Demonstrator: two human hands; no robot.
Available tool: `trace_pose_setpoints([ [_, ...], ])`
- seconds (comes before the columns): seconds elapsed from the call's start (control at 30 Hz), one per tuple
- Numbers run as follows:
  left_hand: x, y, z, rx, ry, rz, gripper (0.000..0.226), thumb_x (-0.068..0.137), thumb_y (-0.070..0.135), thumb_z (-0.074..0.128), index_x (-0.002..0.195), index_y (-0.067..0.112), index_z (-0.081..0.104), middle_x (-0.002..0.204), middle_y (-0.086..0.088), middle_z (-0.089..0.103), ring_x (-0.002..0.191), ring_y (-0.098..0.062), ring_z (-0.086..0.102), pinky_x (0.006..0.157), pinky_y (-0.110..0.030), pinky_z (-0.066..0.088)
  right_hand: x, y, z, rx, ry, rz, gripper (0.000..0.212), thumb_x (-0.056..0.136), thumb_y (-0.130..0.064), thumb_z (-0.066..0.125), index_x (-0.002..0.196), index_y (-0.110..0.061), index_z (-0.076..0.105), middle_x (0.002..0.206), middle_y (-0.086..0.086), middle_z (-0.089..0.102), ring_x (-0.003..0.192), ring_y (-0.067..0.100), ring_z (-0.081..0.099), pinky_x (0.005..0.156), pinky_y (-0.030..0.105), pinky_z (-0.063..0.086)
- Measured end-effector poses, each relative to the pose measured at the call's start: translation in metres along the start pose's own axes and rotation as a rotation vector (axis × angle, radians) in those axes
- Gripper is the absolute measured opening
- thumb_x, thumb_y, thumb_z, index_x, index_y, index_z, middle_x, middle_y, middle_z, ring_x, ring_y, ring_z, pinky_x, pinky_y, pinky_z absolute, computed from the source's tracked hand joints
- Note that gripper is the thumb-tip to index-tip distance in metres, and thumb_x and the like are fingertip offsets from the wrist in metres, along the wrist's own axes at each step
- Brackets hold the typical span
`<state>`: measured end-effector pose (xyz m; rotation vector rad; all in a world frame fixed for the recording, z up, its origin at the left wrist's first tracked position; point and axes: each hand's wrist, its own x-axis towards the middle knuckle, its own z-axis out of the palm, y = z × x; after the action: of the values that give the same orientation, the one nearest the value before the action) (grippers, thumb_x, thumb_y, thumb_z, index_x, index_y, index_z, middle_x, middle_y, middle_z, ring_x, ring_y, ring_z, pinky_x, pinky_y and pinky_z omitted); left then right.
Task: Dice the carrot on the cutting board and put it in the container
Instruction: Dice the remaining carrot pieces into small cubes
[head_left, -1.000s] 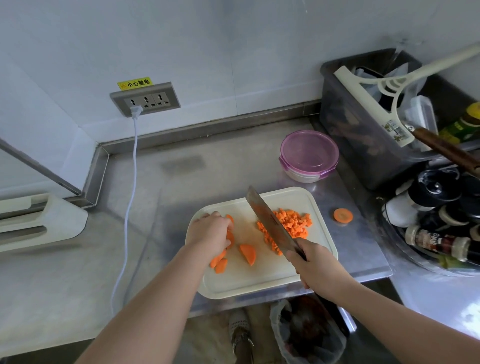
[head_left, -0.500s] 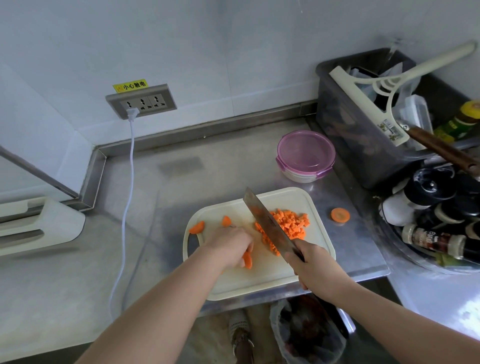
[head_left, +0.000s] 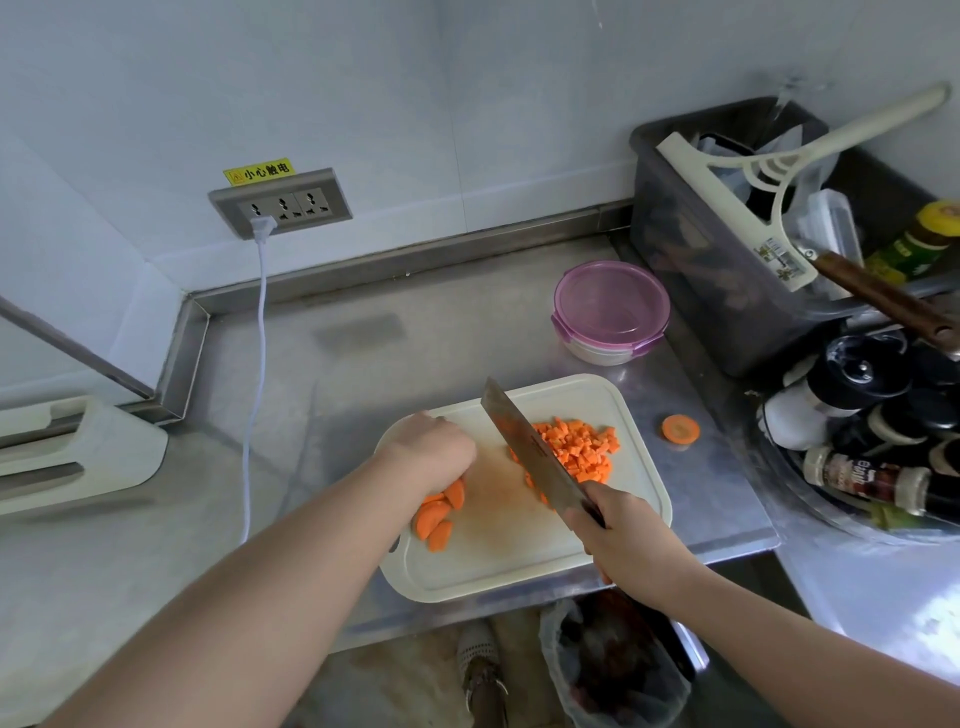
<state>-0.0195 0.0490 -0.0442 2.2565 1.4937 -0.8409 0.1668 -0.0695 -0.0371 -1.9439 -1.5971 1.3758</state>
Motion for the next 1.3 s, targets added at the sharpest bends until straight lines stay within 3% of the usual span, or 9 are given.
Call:
trace_pose_setpoints([
  [0.13,0.006,0.0,0.002,0.163,0.052,0.104,0.026,0.095,0.024,0.043,0.101,0.017,0.068,0.108,-0.006,0.066,0.108,-0.026,0.053,0.093,-0.026,0.04,0.0,-0.001,-0.001,0.003,0.0,-0.008,0.018,0.099,-0.023,0.044,0.084,-0.019,0.052,0.07,0.004,0.055,0.055,0.017,0.052,0.053,0.032,0.05],
  [0.23,0.005,0.0,0.003,0.367,0.062,0.18,0.029,0.094,0.014,0.045,0.118,0.018,0.062,0.121,-0.008,0.058,0.118,-0.029,0.049,0.096,-0.031,0.035,0.0,-0.001,-0.002,0.032,0.004,0.002,0.021,0.1,-0.023,0.043,0.079,-0.023,0.049,0.067,0.003,0.052,0.054,0.016,0.049,0.052,0.029,0.046],
  [0.4,0.005,0.001,0.003,0.468,0.107,0.203,0.028,0.096,0.012,0.041,0.117,0.013,0.059,0.123,-0.01,0.053,0.123,-0.03,0.044,0.101,-0.033,0.032,-0.001,-0.001,-0.002,0.012,0.002,0.013,0.022,0.099,-0.024,0.044,0.078,-0.022,0.049,0.067,0.002,0.053,0.055,0.016,0.049,0.054,0.031,0.046],
  [0.6,-0.004,-0.001,0.003,0.505,0.109,0.295,0.024,0.089,0.009,0.052,0.109,0.017,0.06,0.116,-0.004,0.06,0.116,-0.026,0.051,0.091,-0.032,0.034,-0.001,-0.001,-0.002,0.064,-0.004,0.026,0.02,0.099,-0.022,0.044,0.081,-0.019,0.05,0.069,0.004,0.051,0.055,0.017,0.048,0.049,0.025,0.044],
  [0.77,-0.014,0.003,-0.002,0.398,0.209,0.361,0.019,0.089,0.015,0.053,0.106,0.021,0.057,0.111,-0.002,0.058,0.11,-0.025,0.054,0.086,-0.032,0.034,-0.001,0.001,-0.001,0.059,0.0,0.027,0.017,0.099,-0.023,0.044,0.085,-0.017,0.052,0.071,0.006,0.052,0.055,0.017,0.049,0.047,0.022,0.046],
  [1.0,-0.024,0.016,0.023,0.175,0.294,0.327,0.031,0.088,0.008,0.047,0.118,0.018,0.05,0.118,-0.003,0.049,0.112,-0.026,0.05,0.091,-0.032,0.032,-0.002,0.003,0.0,0.073,0.006,0.055,0.021,0.1,-0.027,0.044,0.09,-0.011,0.053,0.07,0.006,0.053,0.05,0.014,0.05,0.045,0.019,0.045],
  [1.1,-0.033,0.015,0.03,0.058,0.295,0.294,0.03,0.088,0.001,0.042,0.114,0.016,0.051,0.118,-0.001,0.046,0.115,-0.021,0.051,0.072,-0.028,0.031,-0.002,0.002,0.002,0.063,0.002,0.052,0.021,0.099,-0.025,0.044,0.085,-0.012,0.051,0.069,0.007,0.053,0.047,0.015,0.048,0.042,0.02,0.041],
  [1.2,-0.043,0.012,0.032,0.002,0.239,0.241,0.034,0.083,-0.006,0.044,0.108,0.016,0.049,0.118,0.003,0.045,0.112,-0.018,0.052,0.056,-0.032,0.019,-0.002,0.001,0.007,0.013,-0.009,0.032,0.023,0.098,-0.021,0.043,0.079,-0.011,0.048,0.065,0.005,0.051,0.049,0.016,0.046,0.044,0.02,0.039],
  [1.3,-0.045,0.005,0.042,-0.149,0.215,0.152,0.037,0.08,-0.007,0.05,0.106,0.018,0.046,0.123,0.003,0.041,0.107,-0.023,0.056,0.07,-0.036,0.044,-0.002,-0.001,0.012,-0.022,-0.027,0.016,0.026,0.098,-0.02,0.043,0.073,-0.017,0.043,0.059,0.002,0.049,0.048,0.014,0.045,0.044,0.017,0.038],
])
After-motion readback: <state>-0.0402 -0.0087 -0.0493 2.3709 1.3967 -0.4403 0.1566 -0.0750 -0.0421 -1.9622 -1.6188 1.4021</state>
